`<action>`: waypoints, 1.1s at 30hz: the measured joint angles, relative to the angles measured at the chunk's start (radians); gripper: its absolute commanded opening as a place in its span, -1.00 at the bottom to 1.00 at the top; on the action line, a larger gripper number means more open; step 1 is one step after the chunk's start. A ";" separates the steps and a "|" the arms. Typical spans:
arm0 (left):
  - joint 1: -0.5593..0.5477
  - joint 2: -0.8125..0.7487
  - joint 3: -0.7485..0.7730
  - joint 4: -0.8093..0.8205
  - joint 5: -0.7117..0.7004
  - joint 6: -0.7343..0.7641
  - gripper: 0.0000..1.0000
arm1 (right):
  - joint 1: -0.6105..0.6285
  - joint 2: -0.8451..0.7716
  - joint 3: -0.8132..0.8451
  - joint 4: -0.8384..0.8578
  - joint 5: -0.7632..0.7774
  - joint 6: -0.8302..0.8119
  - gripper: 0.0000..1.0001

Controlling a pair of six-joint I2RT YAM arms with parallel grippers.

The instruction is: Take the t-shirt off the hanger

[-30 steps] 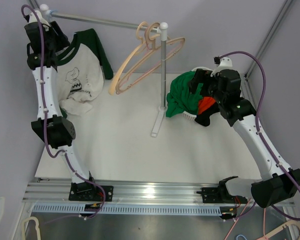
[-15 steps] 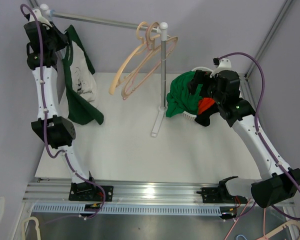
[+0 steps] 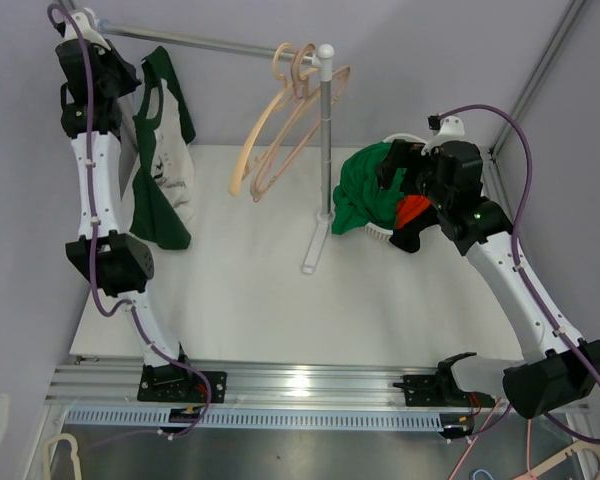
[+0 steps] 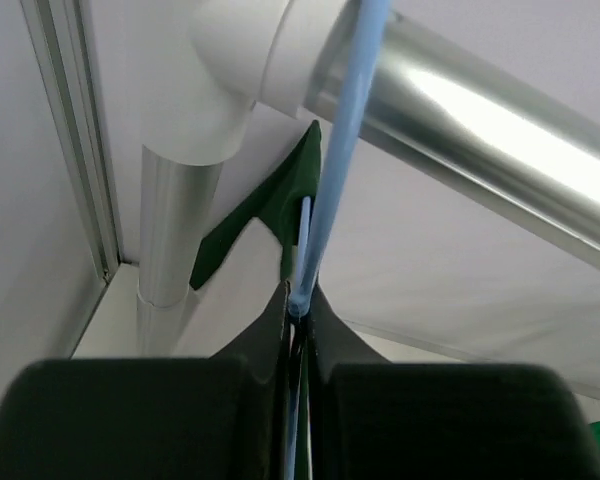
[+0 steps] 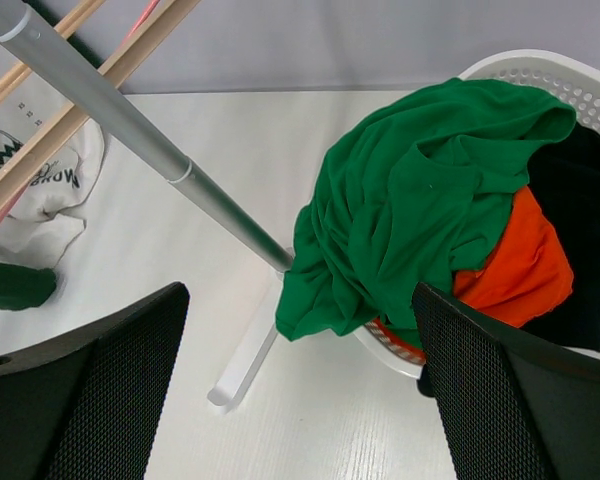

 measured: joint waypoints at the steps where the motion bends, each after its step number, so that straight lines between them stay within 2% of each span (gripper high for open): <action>1: 0.000 0.000 0.000 0.004 0.002 0.006 -0.99 | 0.000 -0.002 0.000 0.000 0.000 0.000 0.96; 19: -0.089 -0.019 0.000 0.081 0.023 0.029 -0.99 | 0.000 -0.018 0.000 -0.002 -0.034 0.005 0.96; 29: -0.098 -0.164 -0.074 0.121 0.063 -0.004 -0.99 | 0.009 -0.066 -0.009 -0.013 -0.042 0.017 0.96; 33: -0.102 -0.208 -0.090 0.087 0.053 -0.013 -0.99 | 0.037 -0.080 -0.017 -0.021 -0.054 0.011 0.96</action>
